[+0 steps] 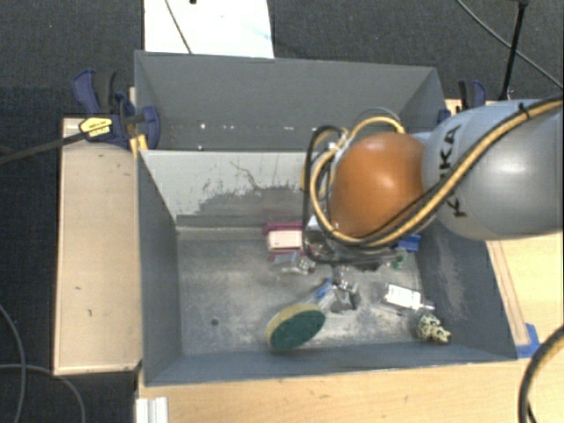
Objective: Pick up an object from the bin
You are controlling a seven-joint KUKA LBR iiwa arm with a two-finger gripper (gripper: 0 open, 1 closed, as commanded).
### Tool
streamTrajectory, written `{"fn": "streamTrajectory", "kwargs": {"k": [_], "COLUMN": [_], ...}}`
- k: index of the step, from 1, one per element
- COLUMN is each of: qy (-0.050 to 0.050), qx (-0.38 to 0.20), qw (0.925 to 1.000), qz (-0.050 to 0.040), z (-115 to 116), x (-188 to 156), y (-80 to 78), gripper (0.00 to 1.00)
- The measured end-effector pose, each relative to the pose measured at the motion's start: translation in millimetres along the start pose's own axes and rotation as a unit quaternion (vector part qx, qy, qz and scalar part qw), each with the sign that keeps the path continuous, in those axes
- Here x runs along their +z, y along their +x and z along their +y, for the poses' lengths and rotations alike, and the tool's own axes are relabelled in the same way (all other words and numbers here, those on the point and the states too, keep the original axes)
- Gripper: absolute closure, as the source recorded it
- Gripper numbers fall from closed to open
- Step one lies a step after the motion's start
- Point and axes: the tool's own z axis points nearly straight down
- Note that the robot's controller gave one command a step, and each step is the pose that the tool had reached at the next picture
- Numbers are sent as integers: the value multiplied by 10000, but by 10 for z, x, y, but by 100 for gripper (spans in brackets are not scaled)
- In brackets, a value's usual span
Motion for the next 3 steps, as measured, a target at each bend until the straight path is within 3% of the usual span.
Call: {"fn": "streamTrajectory", "kwargs": {"k": [1, 2, 3], "qy": [-25, -2, 37], "qx": [-386, -353, -413], "qw": [9993, 9994, 9991], "qz": [10, 1, -34], "z": [511, 477, 440], "x": [372, 355, -1369], "y": [-172, -161, -672], "gripper": [0, 100, 100]}}
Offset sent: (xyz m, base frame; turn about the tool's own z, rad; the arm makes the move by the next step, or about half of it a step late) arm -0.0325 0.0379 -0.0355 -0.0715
